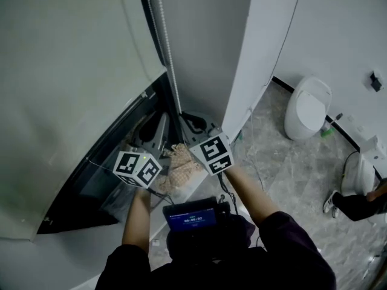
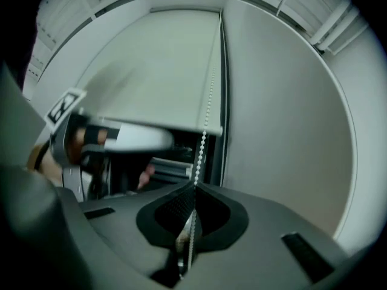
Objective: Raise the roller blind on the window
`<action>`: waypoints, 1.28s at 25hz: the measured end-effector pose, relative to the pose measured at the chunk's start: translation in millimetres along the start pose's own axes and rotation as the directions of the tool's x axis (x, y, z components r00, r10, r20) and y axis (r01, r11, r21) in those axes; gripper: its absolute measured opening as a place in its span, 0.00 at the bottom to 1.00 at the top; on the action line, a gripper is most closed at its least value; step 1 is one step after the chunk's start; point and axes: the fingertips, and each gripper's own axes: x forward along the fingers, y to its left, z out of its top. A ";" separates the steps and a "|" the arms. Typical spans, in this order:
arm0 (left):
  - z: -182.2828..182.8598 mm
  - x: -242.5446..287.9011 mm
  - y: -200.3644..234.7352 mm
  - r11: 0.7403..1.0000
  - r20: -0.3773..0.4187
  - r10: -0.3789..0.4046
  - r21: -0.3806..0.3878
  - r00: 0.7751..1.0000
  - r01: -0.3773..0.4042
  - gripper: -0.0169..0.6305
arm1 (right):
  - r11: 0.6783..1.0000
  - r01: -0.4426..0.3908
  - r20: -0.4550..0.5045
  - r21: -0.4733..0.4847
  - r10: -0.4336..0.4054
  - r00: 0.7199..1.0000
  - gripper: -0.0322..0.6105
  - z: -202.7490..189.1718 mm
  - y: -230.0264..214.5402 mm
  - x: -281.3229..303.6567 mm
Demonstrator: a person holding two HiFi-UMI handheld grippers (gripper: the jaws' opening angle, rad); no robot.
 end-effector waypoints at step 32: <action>-61.6 28.4 5.6 0.997 -0.231 0.048 0.068 0.972 -0.033 0.04 | 0.982 -0.091 0.075 0.165 0.079 0.994 0.08 70.4 -21.5 -12.5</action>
